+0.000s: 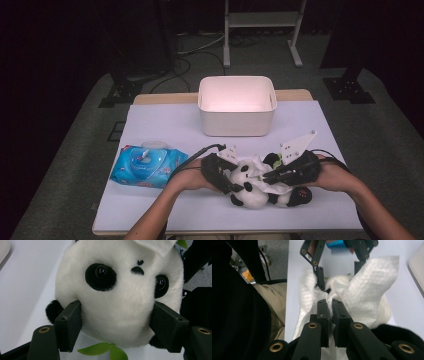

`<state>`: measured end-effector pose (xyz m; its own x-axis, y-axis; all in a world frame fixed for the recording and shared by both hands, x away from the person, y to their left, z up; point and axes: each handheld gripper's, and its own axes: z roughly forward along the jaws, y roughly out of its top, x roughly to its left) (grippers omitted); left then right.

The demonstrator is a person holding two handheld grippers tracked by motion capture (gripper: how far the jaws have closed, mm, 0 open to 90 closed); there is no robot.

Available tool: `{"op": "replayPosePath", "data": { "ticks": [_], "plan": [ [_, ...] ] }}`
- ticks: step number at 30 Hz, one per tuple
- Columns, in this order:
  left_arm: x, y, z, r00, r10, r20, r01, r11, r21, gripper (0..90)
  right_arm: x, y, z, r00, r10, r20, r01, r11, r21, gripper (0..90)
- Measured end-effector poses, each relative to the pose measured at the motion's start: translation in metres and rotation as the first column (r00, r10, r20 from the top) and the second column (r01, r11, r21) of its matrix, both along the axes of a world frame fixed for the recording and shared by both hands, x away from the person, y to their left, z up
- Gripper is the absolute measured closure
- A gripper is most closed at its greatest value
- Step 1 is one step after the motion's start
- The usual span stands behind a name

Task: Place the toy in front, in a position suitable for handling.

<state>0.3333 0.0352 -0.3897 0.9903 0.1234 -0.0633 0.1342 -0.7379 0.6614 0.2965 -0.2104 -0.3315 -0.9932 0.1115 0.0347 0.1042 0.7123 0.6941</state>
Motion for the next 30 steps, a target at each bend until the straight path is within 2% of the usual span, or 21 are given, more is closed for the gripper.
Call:
{"op": "replayPosePath", "data": {
  "ticks": [9,11,14,15,17,18,24,25,30],
  "plan": [
    [0.000,0.000,0.000,1.0000,0.000,0.000,0.000,1.0000,-0.003,28.2,-0.007,0.020,0.005,0.9973,0.072,-0.012,-0.072,0.997,0.041,84.3],
    [0.000,0.001,0.000,1.0000,0.000,-0.001,0.000,1.0000,-0.008,28.1,-0.004,0.021,0.002,0.9988,0.049,0.006,-0.049,0.999,0.007,83.4],
    [-0.001,0.001,0.000,1.0000,0.000,-0.003,0.000,0.9999,-0.015,28.1,-0.001,0.018,0.000,0.9992,0.020,0.034,-0.020,1.000,-0.007,82.7],
    [-0.001,0.000,0.000,1.0000,0.001,-0.002,-0.001,0.9998,-0.018,28.3,0.002,0.015,-0.001,0.9990,-0.005,0.044,0.005,1.000,-0.005,79.5],
    [-0.001,0.000,-0.001,1.0000,0.000,-0.002,0.000,0.9998,-0.019,28.2,0.002,0.015,-0.002,0.9980,-0.013,0.061,0.014,1.000,-0.015,79.1],
    [-0.002,0.000,0.000,1.0000,-0.001,0.002,0.001,0.9998,-0.018,28.2,0.002,0.014,-0.002,0.9986,-0.019,0.050,0.020,1.000,-0.017,79.1],
    [-0.002,0.000,-0.001,1.0000,0.000,-0.001,0.000,0.9998,-0.018,28.1,0.003,0.009,-0.008,0.9969,-0.035,0.070,0.037,0.999,-0.018,73.2],
    [-0.001,0.000,0.000,1.0000,0.001,-0.003,-0.002,0.9998,-0.017,28.0,0.004,0.006,-0.011,0.9958,-0.046,0.079,0.049,0.998,-0.032,69.0],
    [-0.001,0.000,-0.001,1.0000,-0.003,-0.002,0.003,0.9999,-0.014,27.3,0.004,0.005,-0.018,0.9966,-0.047,0.068,0.050,0.997,-0.052,70.2]
  ]
}}
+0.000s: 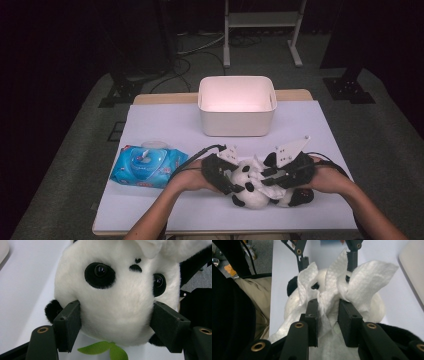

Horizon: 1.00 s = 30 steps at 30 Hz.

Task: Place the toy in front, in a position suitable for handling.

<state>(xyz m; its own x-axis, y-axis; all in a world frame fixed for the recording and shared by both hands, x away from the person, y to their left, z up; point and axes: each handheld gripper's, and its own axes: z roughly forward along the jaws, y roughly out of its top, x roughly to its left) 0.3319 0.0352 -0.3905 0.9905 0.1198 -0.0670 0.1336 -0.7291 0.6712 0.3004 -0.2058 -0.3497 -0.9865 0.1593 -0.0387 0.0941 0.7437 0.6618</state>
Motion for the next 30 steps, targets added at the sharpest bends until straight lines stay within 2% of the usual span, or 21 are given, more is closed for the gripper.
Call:
{"op": "replayPosePath", "data": {
  "ticks": [5,9,12,17,20,22,23,25,30],
  "plan": [
    [0.000,0.002,0.000,1.0000,0.008,-0.001,-0.008,1.0000,-0.006,23.5,0.003,-0.003,-0.005,0.9999,-0.008,-0.014,0.007,1.000,-0.019,75.6],
    [0.000,0.005,0.001,0.9999,0.010,0.002,-0.010,0.9998,-0.015,21.2,0.006,-0.008,-0.007,0.9991,-0.025,-0.034,0.025,1.000,-0.018,76.7],
    [-0.001,0.007,0.001,1.0000,0.007,-0.005,-0.007,0.9998,-0.018,21.2,0.009,-0.011,-0.006,0.9993,-0.025,-0.028,0.024,0.999,-0.022,76.9],
    [0.001,0.008,-0.002,1.0000,0.000,-0.007,-0.001,0.9998,-0.018,35.1,0.009,-0.009,-0.005,0.9994,-0.023,-0.025,0.022,0.999,-0.025,76.9],
    [0.002,0.007,-0.002,0.9999,-0.012,-0.002,0.012,0.9997,-0.020,40.1,0.006,-0.005,-0.002,0.9996,-0.015,-0.024,0.014,1.000,-0.019,78.2],
    [0.002,0.007,-0.002,1.0000,-0.002,-0.007,0.002,0.9996,-0.027,41.0,0.003,-0.003,0.003,0.9986,0.018,-0.049,-0.017,1.000,0.013,81.8],
    [0.002,0.007,-0.002,0.9999,0.003,-0.011,-0.004,0.9995,-0.031,41.1,0.002,-0.001,0.005,0.9989,0.019,-0.043,-0.018,1.000,0.018,81.9],
    [0.003,0.006,-0.001,1.0000,-0.002,-0.005,0.002,0.9998,-0.020,41.1,0.000,0.004,0.006,0.9987,0.033,-0.039,-0.033,0.999,0.007,82.1],
    [0.003,0.005,-0.001,0.9999,0.010,-0.008,-0.010,0.9996,-0.027,40.9,-0.008,0.023,0.004,0.9968,0.075,-0.029,-0.076,0.997,-0.019,82.3]
  ]
}}
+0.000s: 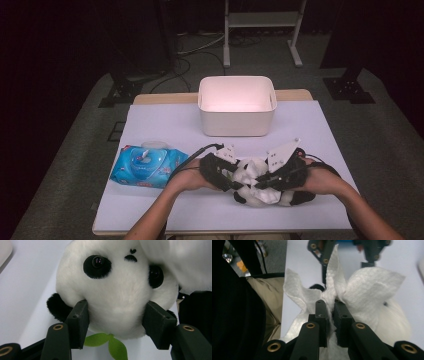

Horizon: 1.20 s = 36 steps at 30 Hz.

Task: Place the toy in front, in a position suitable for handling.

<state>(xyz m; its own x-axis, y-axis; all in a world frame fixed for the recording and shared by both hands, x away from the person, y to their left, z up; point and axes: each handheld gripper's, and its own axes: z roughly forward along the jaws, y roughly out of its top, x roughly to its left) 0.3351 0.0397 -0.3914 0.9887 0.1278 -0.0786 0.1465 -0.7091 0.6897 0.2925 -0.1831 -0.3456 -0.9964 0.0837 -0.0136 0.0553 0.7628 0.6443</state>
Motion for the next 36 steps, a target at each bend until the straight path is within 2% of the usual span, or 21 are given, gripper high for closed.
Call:
{"op": "replayPosePath", "data": {
  "ticks": [4,6,10,15,18,23,33,36],
  "plan": [
    [0.000,0.000,0.000,1.0000,0.001,0.001,-0.001,1.0000,0.002,40.4,-0.005,0.017,-0.007,0.9993,0.036,0.010,-0.035,0.998,-0.043,82.2],
    [0.000,0.001,-0.001,1.0000,0.004,-0.005,-0.004,1.0000,-0.002,39.8,-0.006,0.019,-0.010,0.9990,0.042,0.017,-0.040,0.997,-0.060,82.2],
    [0.001,0.002,-0.001,0.9998,0.013,-0.013,-0.013,0.9999,-0.009,39.7,-0.003,0.009,-0.008,0.9998,0.019,0.003,-0.018,0.999,-0.041,82.3],
    [0.001,0.001,0.000,0.9998,0.011,-0.018,-0.011,0.9999,-0.002,40.0,-0.004,-0.009,-0.001,0.9996,-0.015,0.024,0.016,0.999,-0.037,82.5],
    [0.001,-0.002,0.000,0.9998,0.010,-0.016,-0.010,0.9999,0.006,40.3,-0.004,-0.012,-0.001,0.9994,-0.026,0.022,0.027,0.999,-0.039,82.7],
    [0.002,-0.003,0.001,0.9999,0.006,-0.010,-0.006,0.9998,0.020,40.4,-0.004,-0.002,-0.004,0.9997,-0.003,0.023,0.004,0.999,-0.037,82.7],
    [0.004,-0.005,0.000,0.9999,0.007,-0.014,-0.007,1.0000,0.005,40.6,-0.004,0.026,-0.012,0.9985,0.047,0.027,-0.045,0.996,-0.072,82.6],
    [0.004,-0.004,0.000,0.9998,0.009,-0.016,-0.009,1.0000,0.003,40.6,-0.004,0.028,-0.014,0.9983,0.055,0.021,-0.053,0.996,-0.076,82.6]
  ]
}}
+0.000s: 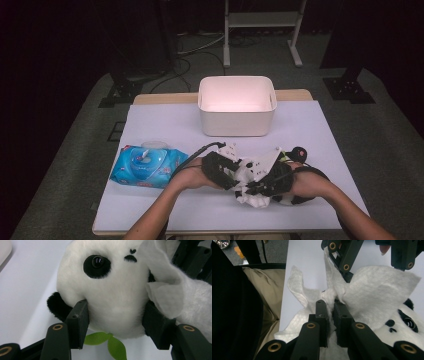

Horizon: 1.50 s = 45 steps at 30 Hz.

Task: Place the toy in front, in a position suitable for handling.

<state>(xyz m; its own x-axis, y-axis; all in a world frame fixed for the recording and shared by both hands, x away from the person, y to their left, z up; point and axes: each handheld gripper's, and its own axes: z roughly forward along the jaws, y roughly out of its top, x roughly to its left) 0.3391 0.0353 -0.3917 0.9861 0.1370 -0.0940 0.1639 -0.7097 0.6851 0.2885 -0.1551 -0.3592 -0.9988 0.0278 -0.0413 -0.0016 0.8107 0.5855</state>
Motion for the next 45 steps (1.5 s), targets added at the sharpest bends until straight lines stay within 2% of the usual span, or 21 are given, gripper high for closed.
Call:
{"op": "replayPosePath", "data": {
  "ticks": [3,9,16,22,31,40,42,43,45],
  "plan": [
    [-0.001,0.000,0.000,1.0000,-0.003,0.004,0.003,1.0000,0.004,40.4,0.001,-0.007,0.004,0.9999,-0.010,0.006,0.010,1.000,0.005,82.6],
    [-0.003,0.000,0.001,0.9998,-0.012,0.018,0.012,0.9999,0.010,39.2,0.015,-0.026,0.022,0.9951,-0.091,0.037,0.089,0.995,0.053,82.6],
    [-0.002,0.001,0.000,0.9998,-0.015,0.012,0.015,0.9999,0.008,38.9,0.034,-0.042,0.026,0.9895,-0.145,0.009,0.144,0.987,0.068,82.6],
    [-0.003,0.002,-0.001,0.9998,-0.018,0.006,0.018,0.9998,0.000,38.4,0.044,-0.058,0.019,0.9805,-0.195,-0.024,0.196,0.979,0.049,82.6],
    [-0.003,0.003,0.003,0.9996,-0.023,-0.018,0.023,0.9997,-0.002,32.7,0.037,-0.060,0.013,0.9818,-0.181,-0.056,0.184,0.981,0.052,82.6],
    [-0.002,0.000,0.007,0.9991,-0.027,-0.034,0.026,0.9996,-0.013,27.2,0.029,-0.061,0.010,0.9840,-0.165,-0.067,0.169,0.984,0.060,82.6],
    [-0.003,-0.001,0.008,0.9994,-0.019,-0.030,0.019,0.9997,-0.014,23.4,0.028,-0.061,0.010,0.9855,-0.158,-0.063,0.162,0.985,0.062,82.7],
    [-0.003,-0.002,0.008,0.9996,-0.013,-0.026,0.013,0.9999,-0.010,18.6,0.027,-0.061,0.010,0.9869,-0.150,-0.060,0.154,0.986,0.060,82.6],
    [-0.002,-0.003,0.007,0.9994,-0.016,-0.032,0.015,0.9998,-0.011,18.4,0.025,-0.061,0.010,0.9867,-0.151,-0.061,0.155,0.986,0.063,82.6]
  ]
}}
